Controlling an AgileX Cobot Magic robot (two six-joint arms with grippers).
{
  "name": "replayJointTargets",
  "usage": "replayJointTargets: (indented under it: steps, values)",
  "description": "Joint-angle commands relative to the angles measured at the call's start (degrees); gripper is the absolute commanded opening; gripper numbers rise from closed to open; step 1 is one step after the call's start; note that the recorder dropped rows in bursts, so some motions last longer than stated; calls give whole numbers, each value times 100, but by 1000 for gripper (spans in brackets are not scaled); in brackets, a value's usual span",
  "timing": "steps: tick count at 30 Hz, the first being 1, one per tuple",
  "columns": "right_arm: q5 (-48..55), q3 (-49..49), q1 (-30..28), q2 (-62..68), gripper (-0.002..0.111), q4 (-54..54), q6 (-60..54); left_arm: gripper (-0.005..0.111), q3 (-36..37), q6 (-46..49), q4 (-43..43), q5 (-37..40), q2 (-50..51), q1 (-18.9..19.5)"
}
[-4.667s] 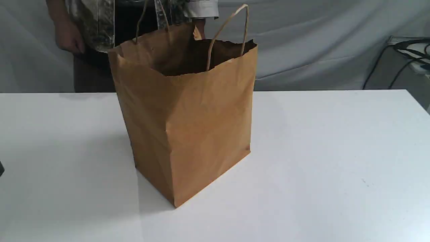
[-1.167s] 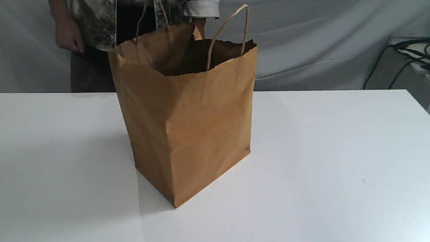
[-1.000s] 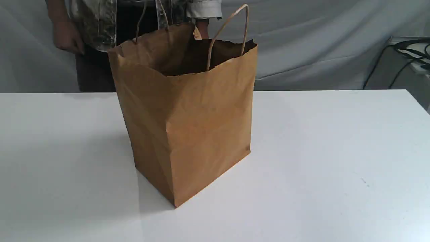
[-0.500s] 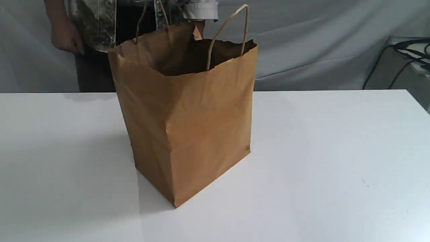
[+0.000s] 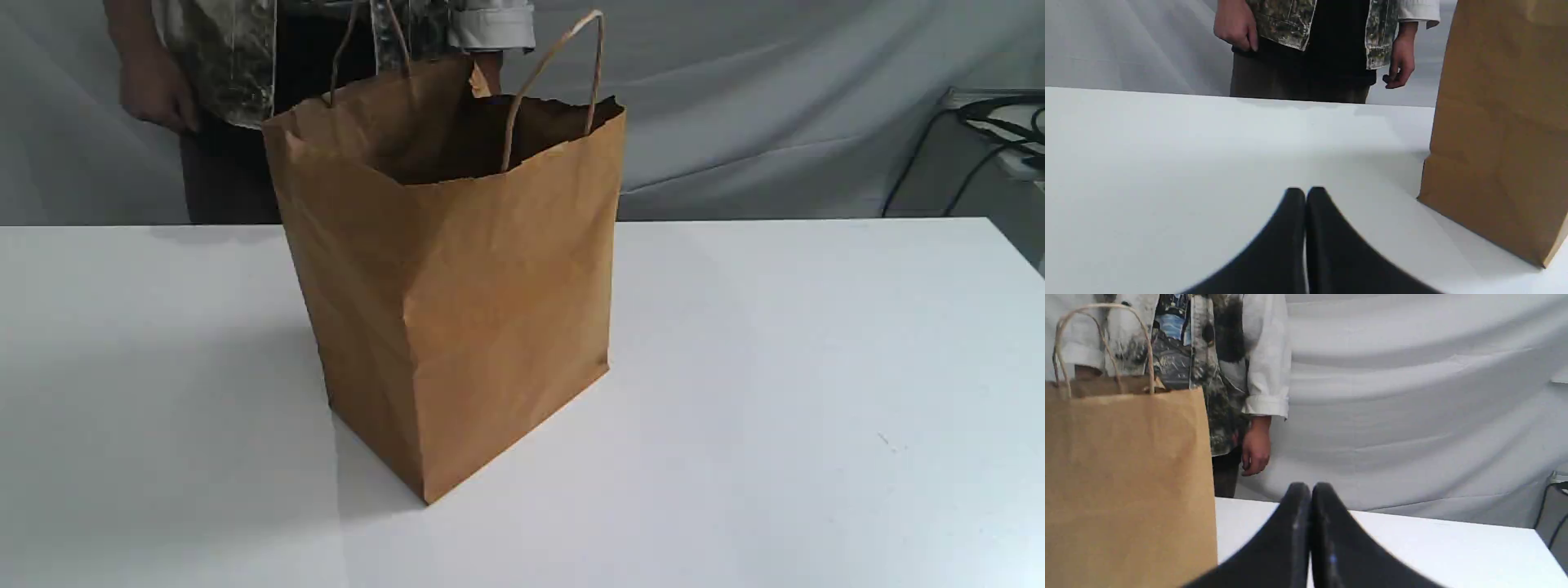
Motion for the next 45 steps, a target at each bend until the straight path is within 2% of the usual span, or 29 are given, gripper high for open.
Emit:
replayJointTargets:
  steps: [1, 8, 15, 21, 23, 30, 36, 39, 45]
  values:
    - [510, 8, -3, 2, 0, -46, -271, 0, 26, 8, 10, -18, -22, 23]
    - [1307, 8, -177, -22, 0, -33, -112, 0, 26, 8, 10, -18, -22, 23]
    - [2040, 19, -678, -838, 0, 153, -112, 0, 26, 8, 10, -18, -22, 23]
    - [1281, 454, -675, -1059, 0, 287, -112, 0, 26, 8, 10, -18, -22, 23]
    - [1701, 454, -675, -1216, 0, 420, -98, 0, 26, 8, 10, -18, -22, 23]
    - [2049, 454, -560, -1564, 0, 415, -110, 0, 26, 8, 10, -18, -22, 23]
    - [2924, 454, -521, -1763, 0, 457, -110, 0, 26, 8, 10, -18, -22, 23]
    - [2946, 454, -521, -1763, 0, 457, -88, 0, 26, 8, 10, -18, -22, 23]
    - [2987, 454, -521, -1763, 0, 498, 692, 0, 26, 8, 10, -18, -22, 23]
